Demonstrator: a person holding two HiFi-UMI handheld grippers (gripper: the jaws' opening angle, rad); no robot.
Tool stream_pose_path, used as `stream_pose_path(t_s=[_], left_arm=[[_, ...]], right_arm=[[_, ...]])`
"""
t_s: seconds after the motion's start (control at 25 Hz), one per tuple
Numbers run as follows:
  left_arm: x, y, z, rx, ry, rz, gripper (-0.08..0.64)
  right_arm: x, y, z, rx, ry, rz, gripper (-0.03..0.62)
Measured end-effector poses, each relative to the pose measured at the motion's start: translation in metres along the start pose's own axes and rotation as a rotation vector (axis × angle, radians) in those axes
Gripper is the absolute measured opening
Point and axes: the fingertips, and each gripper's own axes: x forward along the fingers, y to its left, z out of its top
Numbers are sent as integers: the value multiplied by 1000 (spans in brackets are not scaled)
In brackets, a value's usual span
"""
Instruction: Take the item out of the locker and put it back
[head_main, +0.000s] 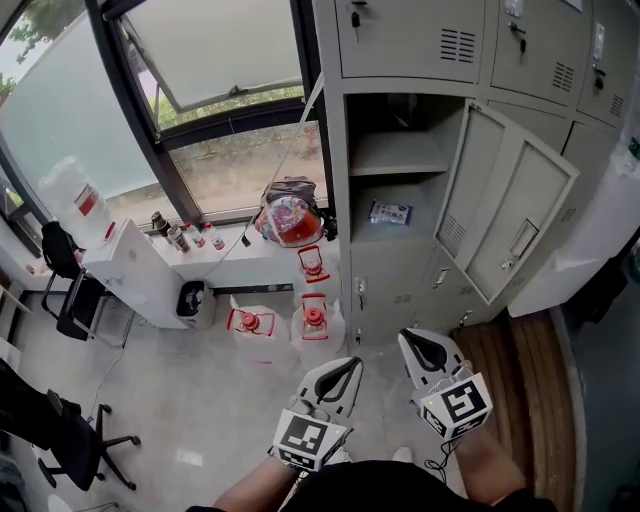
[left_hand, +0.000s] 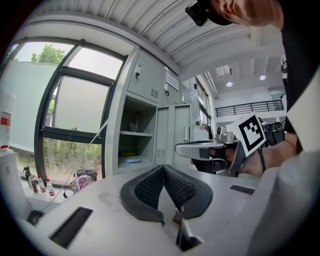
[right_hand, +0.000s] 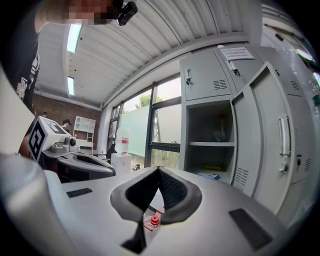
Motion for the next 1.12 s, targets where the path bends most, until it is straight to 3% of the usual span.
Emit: stream_pose_path(t_s=[0.24, 0.76, 1.12], left_arm=[[-4, 26, 0, 28, -1, -47, 15], [10, 45, 0, 81, 2, -126, 15], [40, 46, 17, 94, -27, -121, 15]], right_arm=[[31, 3, 6, -28, 2, -50, 52], [70, -32, 15, -216, 77, -160, 52], [103, -75, 7, -300, 177, -154, 54]])
